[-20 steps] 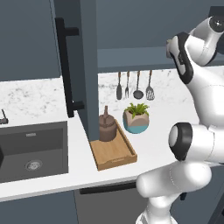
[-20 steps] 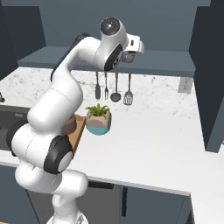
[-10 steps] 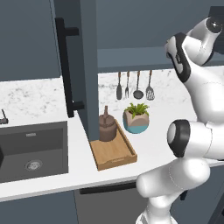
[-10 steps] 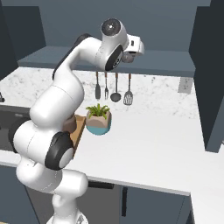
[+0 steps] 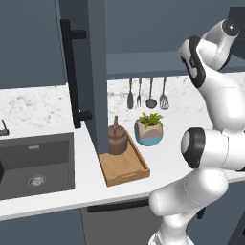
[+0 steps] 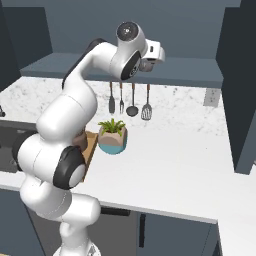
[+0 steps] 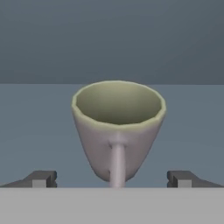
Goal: Pick the kettle from the counter and place it on the tray. Then pick the mug from the cabinet and place it on the tray. Then close the cabinet doors.
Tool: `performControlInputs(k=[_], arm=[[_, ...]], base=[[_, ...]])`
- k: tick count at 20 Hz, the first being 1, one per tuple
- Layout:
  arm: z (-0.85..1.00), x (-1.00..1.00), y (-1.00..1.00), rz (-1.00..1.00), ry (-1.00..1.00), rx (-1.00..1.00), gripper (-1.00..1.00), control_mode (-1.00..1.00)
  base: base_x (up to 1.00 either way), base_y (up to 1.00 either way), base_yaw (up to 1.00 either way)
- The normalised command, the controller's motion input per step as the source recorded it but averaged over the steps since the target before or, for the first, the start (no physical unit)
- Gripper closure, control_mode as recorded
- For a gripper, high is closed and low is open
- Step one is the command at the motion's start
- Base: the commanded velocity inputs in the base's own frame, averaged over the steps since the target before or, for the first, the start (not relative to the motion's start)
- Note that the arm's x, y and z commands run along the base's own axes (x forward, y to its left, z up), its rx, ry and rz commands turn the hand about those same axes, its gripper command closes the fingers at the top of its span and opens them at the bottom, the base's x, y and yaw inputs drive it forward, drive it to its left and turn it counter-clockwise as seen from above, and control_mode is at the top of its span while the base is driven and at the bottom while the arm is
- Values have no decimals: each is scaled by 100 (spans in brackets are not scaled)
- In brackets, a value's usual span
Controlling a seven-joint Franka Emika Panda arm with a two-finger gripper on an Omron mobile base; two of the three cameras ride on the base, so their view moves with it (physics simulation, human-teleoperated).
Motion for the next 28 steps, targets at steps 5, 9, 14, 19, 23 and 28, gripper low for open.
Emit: performControlInputs(k=[5, 9, 14, 19, 23, 28], arm=[[-1, 5, -3, 0, 0, 0, -100, -100], [0, -2, -7, 0, 0, 0, -100, -100], [-1, -6, -2, -4, 0, 0, -100, -100], [-5, 2, 0, -2, 0, 0, 100, -100], [-9, 12, 0, 0, 0, 0, 100, -100], [-10, 4, -2, 0, 0, 0, 100, -100]], base=[[0, 0, 0], [0, 0, 0], [0, 0, 0], [0, 0, 0], [0, 0, 0], [0, 0, 0]])
